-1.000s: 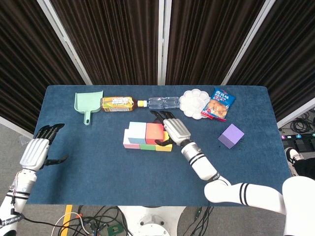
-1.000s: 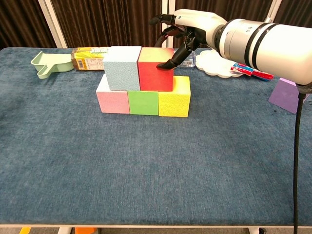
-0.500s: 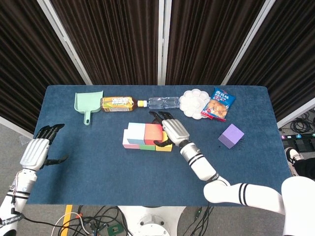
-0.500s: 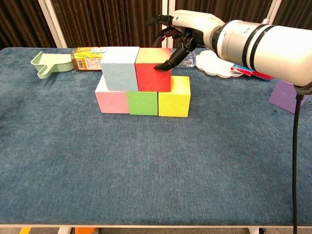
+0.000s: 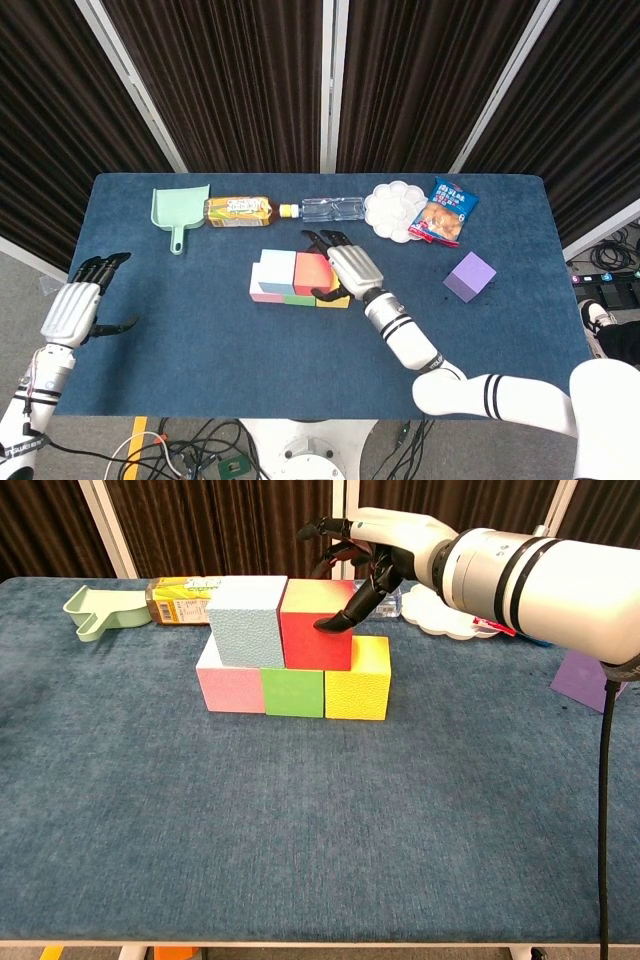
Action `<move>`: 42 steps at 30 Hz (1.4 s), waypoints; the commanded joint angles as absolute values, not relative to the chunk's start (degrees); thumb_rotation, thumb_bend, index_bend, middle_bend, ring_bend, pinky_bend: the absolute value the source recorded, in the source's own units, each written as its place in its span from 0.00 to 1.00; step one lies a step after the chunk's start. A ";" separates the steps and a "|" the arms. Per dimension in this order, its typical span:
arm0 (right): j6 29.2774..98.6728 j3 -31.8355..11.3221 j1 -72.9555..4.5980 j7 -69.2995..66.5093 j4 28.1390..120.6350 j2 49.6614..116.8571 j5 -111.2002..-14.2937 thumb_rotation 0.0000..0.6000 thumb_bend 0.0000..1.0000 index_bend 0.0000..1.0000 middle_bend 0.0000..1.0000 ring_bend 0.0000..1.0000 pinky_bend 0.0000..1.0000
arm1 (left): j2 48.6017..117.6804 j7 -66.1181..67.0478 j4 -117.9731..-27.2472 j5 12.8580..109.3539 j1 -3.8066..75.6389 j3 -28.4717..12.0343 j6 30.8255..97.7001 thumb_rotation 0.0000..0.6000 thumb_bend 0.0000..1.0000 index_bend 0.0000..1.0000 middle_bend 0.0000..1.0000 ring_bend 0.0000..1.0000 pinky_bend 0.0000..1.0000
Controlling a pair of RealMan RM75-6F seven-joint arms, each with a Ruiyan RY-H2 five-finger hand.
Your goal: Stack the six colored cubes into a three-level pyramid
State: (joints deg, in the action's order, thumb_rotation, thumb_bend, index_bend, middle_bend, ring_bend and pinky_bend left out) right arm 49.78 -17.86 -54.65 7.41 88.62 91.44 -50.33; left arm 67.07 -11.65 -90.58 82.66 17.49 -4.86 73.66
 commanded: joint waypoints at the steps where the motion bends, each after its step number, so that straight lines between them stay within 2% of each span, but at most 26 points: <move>1: 49.79 -17.70 -54.55 7.64 88.89 91.22 -50.27 1.00 0.19 0.00 0.23 0.00 0.00 | 67.09 -11.65 -90.51 82.65 17.54 -4.87 73.57 1.00 0.16 0.09 0.09 0.11 0.08; 3: 49.73 -17.67 -54.36 7.56 89.40 90.84 -50.18 1.00 0.19 0.00 0.20 0.00 0.00 | 67.07 -11.67 -90.43 82.60 17.65 -4.92 73.39 1.00 0.16 0.09 0.09 0.11 0.08; 7: 49.85 -18.15 -53.36 6.18 92.16 88.78 -50.86 1.00 0.18 0.00 0.07 0.00 0.00 | 67.08 -11.75 -89.70 83.03 18.25 -5.20 73.05 1.00 0.16 0.09 0.09 0.11 0.08; 12: 50.83 -19.23 -50.23 2.97 99.27 82.05 -53.34 1.00 0.17 0.00 0.03 0.00 0.00 | 67.22 -13.29 -87.50 83.96 20.12 -6.17 71.90 1.00 0.16 0.09 0.09 0.11 0.08; 15: 50.85 -19.79 -48.19 0.88 103.09 77.34 -53.72 1.00 0.17 0.00 0.04 0.00 0.00 | 67.87 -13.32 -85.65 84.84 22.20 -7.05 70.63 1.00 0.15 0.09 0.09 0.11 0.08; 20: 47.17 -20.29 -46.14 -2.26 108.31 68.81 -50.60 1.00 0.17 0.00 0.16 0.00 0.00 | 69.54 -12.56 -82.51 86.54 27.37 -8.41 66.48 1.00 0.13 0.10 0.09 0.11 0.08; 26: 39.41 -20.08 -47.33 -4.92 109.14 62.37 -43.86 1.00 0.17 0.00 0.19 0.00 0.00 | 72.51 -10.80 -79.86 86.93 33.01 -9.56 61.41 1.00 0.11 0.10 0.09 0.11 0.08; 34: 29.59 -18.63 -52.25 -7.71 105.79 61.83 -38.61 1.00 0.12 0.00 0.19 0.00 0.00 | 76.73 -6.80 -76.21 84.89 38.52 -10.91 56.60 1.00 0.10 0.10 0.09 0.11 0.08; 42: 27.70 -16.68 -55.51 -8.72 103.54 63.85 -37.14 1.00 0.12 0.00 0.20 0.00 0.00 | 79.95 -6.57 -73.37 84.14 42.15 -11.17 54.29 1.00 0.09 0.10 0.09 0.11 0.08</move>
State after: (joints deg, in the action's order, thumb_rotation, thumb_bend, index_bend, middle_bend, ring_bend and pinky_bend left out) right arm 27.77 -16.99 -55.22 -8.61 103.76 63.53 -37.34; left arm 79.52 -6.64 -73.84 84.12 41.69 -11.13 54.51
